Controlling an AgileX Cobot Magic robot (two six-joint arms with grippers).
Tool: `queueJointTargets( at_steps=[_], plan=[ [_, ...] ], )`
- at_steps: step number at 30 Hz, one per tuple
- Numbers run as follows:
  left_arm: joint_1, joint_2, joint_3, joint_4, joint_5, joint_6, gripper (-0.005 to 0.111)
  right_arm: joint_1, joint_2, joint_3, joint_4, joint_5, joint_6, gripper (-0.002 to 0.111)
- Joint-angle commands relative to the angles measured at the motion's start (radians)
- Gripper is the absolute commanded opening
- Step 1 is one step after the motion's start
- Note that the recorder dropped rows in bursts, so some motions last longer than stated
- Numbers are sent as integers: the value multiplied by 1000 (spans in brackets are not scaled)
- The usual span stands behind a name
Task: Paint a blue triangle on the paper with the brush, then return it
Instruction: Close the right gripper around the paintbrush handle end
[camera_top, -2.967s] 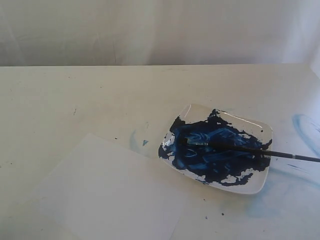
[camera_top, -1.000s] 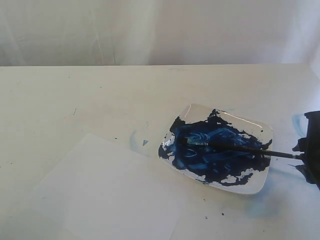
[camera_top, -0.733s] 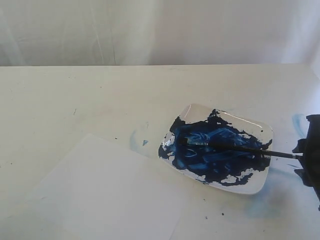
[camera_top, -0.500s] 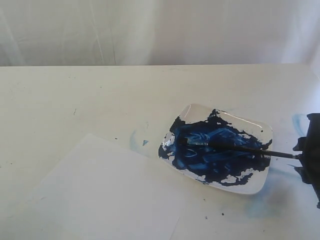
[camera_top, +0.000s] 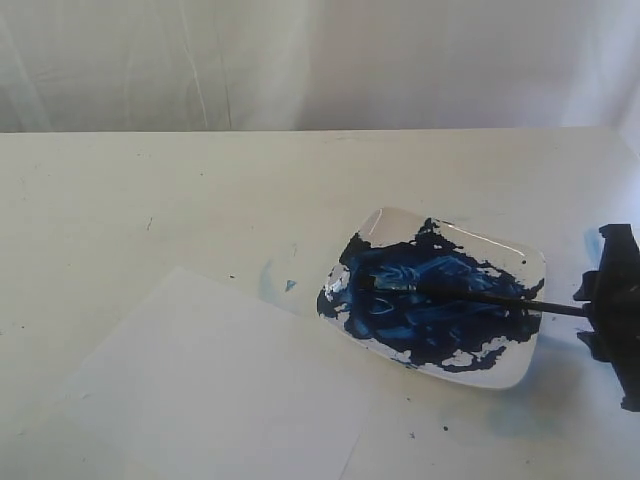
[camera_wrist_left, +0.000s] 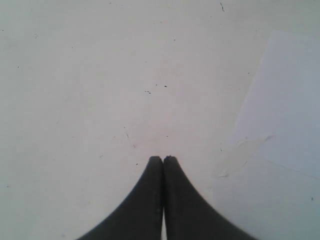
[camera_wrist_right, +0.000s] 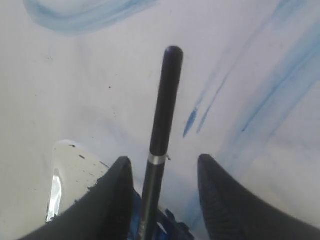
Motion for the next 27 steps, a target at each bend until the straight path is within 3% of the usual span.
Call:
queueJointTargets(
  at_steps=[1,17,27],
  plan=[
    [-5,7,4,2,1,-4,0,13,22,-9,-4,-27,7,40],
    [-5,7,4,2,1,-2,0,22,81,-9,-4,-122,32,40],
    [-5,7,4,2,1,-2,0,33,81,-56,-25,-91,52,40]
  ],
)
